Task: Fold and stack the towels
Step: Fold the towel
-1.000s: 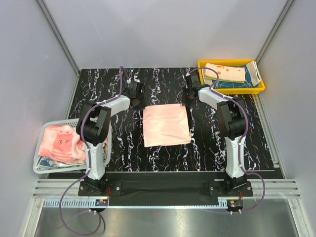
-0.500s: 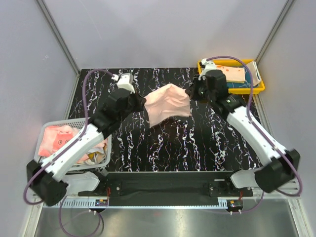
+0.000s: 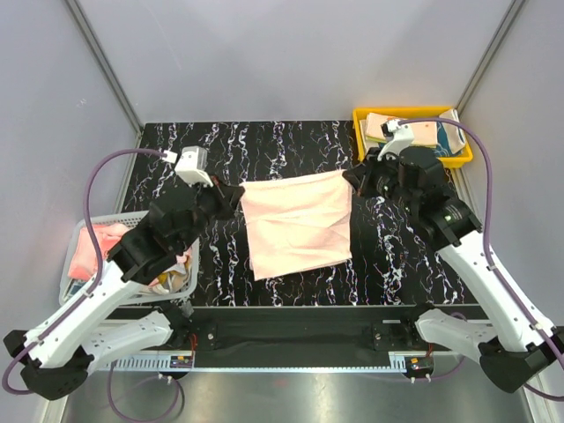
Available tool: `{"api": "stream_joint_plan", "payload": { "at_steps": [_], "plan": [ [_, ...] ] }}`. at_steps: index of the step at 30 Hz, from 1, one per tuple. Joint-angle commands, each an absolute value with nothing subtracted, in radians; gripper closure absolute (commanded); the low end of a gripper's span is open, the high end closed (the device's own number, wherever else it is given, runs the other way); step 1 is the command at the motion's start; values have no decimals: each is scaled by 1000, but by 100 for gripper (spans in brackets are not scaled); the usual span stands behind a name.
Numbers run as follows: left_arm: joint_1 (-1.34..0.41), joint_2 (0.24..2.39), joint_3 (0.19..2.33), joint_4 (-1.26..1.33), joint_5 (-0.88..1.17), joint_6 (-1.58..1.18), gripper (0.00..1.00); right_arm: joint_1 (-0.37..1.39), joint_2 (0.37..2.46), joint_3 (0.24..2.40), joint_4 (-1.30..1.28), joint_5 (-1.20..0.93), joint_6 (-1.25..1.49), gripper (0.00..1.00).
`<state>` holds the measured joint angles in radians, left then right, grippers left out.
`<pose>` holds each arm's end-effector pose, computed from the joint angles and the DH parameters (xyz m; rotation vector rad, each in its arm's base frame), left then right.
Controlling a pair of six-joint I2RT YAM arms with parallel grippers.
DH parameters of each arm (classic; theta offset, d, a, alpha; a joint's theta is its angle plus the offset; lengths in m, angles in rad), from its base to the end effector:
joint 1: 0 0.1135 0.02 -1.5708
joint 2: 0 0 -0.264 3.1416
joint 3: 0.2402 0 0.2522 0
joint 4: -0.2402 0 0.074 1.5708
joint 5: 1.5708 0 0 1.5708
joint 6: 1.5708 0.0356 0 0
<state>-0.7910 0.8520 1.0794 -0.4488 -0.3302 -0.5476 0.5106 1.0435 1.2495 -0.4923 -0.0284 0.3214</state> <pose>0.1322 -0.1173 0.4022 -0.0197 1.8293 -0.6631 0.1913 0.1083 0.4195 -0.1996 1.8902 0.5992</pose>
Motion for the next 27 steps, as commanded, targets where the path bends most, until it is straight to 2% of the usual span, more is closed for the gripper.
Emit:
{"api": "stream_joint_plan", "payload": {
  "at_steps": [1,3,5,7,9,12,15,19,22,27],
  "plan": [
    [-767,986,1152,-512,-426,-578,100,517,1129,1264,-499,-12,327,100],
    [-666,1058,1155,-491,-324,-587,100,515,1181,1253,-466,-6,330,100],
    [-536,1185,1134,-419,-176,-604,100,505,1296,1261,-439,-6,318,100],
    [-452,1283,1140,-346,-123,-609,100,467,1440,1285,-385,-26,311,100],
    [-404,1466,1182,-298,-31,-606,100,425,1549,1308,-342,-86,316,100],
    [-333,1713,1296,-200,47,-600,100,353,1853,1460,-295,-141,322,100],
    [-281,1884,1402,-180,103,-589,100,313,2024,1584,-250,-146,333,100],
    [-242,1996,1554,-198,138,-565,100,293,2140,1719,-281,-146,315,100],
    [-235,2022,1565,-167,166,-552,100,291,2175,1761,-287,-134,308,99],
    [-235,1968,1479,-94,179,-563,100,291,2106,1654,-224,-126,313,98]
  ]
}}
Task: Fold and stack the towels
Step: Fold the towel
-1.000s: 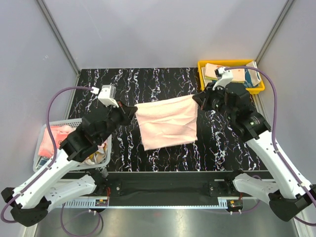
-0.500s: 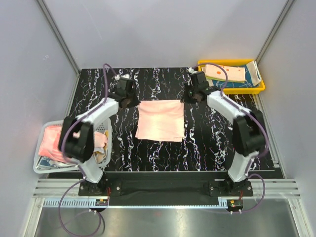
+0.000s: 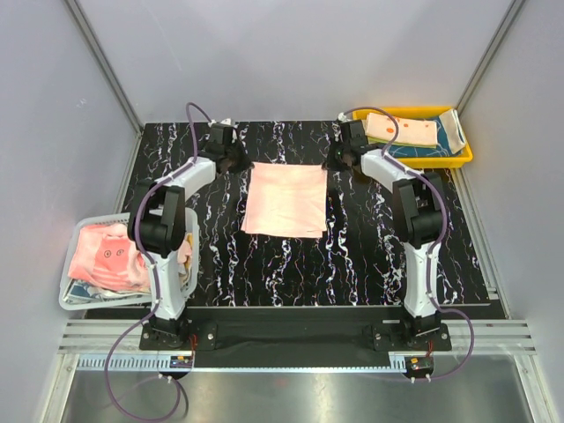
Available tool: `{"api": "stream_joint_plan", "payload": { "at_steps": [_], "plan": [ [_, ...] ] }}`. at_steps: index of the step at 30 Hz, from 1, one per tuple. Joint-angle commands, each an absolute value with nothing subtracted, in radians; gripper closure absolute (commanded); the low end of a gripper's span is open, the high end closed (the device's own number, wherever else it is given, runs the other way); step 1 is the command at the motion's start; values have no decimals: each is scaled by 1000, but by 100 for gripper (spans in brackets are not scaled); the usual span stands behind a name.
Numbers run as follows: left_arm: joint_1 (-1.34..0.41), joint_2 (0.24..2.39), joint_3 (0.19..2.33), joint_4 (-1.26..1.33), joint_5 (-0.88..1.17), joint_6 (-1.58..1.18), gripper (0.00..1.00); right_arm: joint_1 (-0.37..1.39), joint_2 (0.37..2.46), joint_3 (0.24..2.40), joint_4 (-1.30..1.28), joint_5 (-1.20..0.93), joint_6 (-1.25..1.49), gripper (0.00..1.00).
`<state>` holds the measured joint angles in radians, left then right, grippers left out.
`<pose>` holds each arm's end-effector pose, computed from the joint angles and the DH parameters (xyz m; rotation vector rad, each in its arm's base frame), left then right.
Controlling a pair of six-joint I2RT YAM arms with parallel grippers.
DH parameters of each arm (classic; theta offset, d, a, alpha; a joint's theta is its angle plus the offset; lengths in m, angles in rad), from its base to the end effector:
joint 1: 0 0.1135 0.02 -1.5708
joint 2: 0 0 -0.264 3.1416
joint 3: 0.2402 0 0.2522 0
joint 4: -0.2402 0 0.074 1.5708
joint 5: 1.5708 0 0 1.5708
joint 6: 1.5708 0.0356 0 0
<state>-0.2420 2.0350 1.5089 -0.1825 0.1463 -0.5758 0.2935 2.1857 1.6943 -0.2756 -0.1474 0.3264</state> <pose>0.4483 -0.1160 0.2074 -0.3110 2.3208 -0.5853 0.4725 0.1483 0.1907 -0.0355 2.3774 0.4752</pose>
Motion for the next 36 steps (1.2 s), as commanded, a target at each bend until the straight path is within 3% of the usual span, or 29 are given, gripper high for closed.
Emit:
{"api": "stream_joint_plan", "payload": {
  "at_steps": [1,14,36],
  "plan": [
    [-236,1957,1468,-91,178,-564,100,291,2092,1635,-203,-127,314,98],
    [-255,1746,1167,-20,134,-617,100,337,1844,1263,-51,-183,367,98],
    [-337,1508,847,-3,51,-643,100,448,1637,963,-9,-109,426,98]
  ]
}}
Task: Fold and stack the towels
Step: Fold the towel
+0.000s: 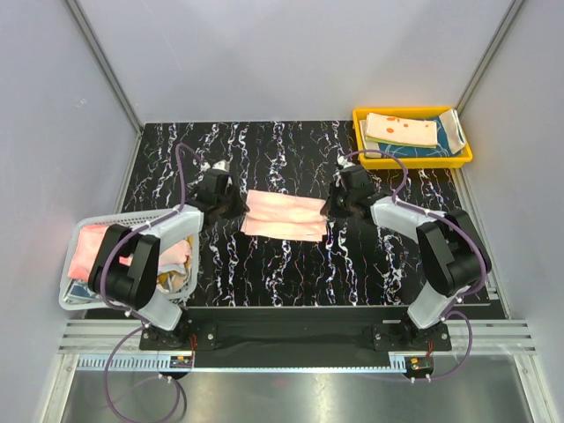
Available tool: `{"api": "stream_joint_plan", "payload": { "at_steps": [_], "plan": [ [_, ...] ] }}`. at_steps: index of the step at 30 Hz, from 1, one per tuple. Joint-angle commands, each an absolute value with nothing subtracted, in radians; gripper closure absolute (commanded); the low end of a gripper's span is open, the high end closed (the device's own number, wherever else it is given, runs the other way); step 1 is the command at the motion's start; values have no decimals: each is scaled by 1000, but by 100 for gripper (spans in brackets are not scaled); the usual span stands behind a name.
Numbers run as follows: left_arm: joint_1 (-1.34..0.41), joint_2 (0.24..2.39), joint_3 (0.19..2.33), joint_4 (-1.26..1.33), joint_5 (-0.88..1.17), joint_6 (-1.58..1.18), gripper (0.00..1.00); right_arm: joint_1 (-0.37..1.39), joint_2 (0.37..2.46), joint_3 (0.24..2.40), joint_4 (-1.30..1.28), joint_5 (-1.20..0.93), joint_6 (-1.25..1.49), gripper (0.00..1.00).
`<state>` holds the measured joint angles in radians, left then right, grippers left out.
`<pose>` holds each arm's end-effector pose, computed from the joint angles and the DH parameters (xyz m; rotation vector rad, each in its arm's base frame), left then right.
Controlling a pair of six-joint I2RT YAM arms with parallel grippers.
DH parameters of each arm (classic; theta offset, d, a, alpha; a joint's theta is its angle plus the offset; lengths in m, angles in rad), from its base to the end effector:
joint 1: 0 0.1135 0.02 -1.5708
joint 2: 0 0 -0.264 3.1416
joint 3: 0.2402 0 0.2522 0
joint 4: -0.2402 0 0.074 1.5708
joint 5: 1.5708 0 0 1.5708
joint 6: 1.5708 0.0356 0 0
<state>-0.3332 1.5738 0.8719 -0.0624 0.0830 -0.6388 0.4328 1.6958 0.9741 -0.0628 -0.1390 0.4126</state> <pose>0.3067 -0.1093 0.1894 -0.3239 2.3835 -0.5676 0.3191 0.1529 0.1815 -0.0943 2.4185 0.5652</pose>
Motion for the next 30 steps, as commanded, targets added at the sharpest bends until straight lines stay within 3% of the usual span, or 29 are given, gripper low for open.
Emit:
{"api": "stream_joint_plan", "payload": {
  "at_steps": [1,15,19,23,26,30],
  "plan": [
    [-339,1502,830,-2,42,-641,100,448,1634,960,-11,-107,428,98],
    [-344,1460,758,28,40,-644,100,468,1568,870,47,-120,459,97],
    [-350,1477,735,38,37,-644,99,474,1589,830,92,-155,489,86],
    [-360,1447,716,25,41,-644,68,474,1554,812,86,-176,509,72],
    [-367,1373,733,-27,29,-630,61,474,1507,824,32,-161,512,63],
    [-373,1312,794,-110,20,-612,59,474,1467,867,-104,-109,515,62]
  ]
}}
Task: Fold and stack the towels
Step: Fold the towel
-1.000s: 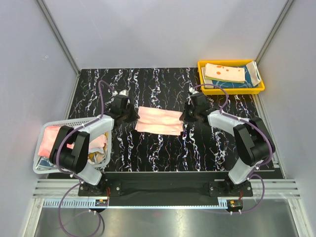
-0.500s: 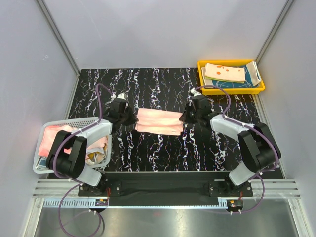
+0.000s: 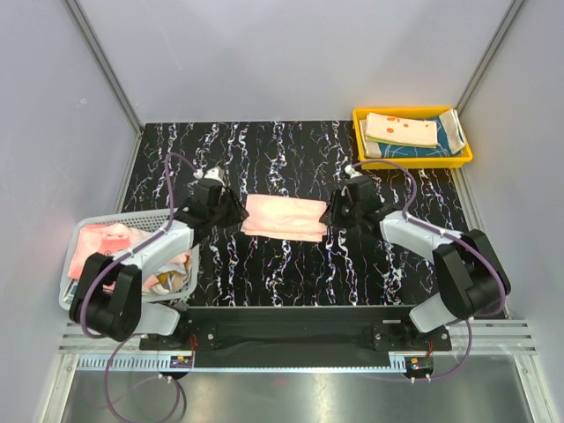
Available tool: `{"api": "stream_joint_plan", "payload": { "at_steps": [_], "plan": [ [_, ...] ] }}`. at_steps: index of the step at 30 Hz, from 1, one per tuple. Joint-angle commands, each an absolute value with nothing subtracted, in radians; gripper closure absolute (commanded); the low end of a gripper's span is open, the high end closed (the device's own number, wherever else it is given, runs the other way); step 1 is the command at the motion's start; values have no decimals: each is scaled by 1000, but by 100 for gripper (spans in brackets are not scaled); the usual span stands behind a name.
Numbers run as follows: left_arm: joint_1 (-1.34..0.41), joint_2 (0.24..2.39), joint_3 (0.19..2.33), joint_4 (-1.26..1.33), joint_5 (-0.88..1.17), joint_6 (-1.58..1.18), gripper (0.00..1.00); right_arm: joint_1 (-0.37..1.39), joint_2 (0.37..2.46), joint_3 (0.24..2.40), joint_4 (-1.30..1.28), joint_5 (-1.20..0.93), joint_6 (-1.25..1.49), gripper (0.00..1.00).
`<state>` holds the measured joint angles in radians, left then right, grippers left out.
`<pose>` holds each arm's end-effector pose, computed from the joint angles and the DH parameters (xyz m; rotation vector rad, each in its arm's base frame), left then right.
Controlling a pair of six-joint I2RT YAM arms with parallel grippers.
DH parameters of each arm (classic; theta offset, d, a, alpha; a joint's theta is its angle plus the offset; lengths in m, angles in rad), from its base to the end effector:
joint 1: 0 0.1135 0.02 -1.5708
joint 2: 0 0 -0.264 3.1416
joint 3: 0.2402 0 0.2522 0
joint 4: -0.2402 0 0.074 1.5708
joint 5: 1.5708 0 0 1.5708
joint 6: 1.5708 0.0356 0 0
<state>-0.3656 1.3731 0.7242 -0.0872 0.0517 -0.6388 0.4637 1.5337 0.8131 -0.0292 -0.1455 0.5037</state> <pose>0.2616 -0.1021 0.1986 -0.2963 2.3558 -0.5606 0.2784 0.1450 0.1863 -0.0281 2.4030 0.6411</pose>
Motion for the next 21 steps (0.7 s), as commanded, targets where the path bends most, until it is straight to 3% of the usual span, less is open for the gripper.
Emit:
{"api": "stream_joint_plan", "payload": {
  "at_steps": [1,5,12,21],
  "plan": [
    [-371,1313,813,-126,15,-609,59,474,1457,871,-115,-91,518,62],
    [-385,1368,903,-161,12,-601,63,474,1443,902,-133,-67,528,59],
    [-443,1595,986,-161,3,-612,69,502,1598,985,-129,-86,534,62],
    [-445,1637,897,-150,-43,-638,72,518,1598,830,-81,-92,583,65]
  ]
}}
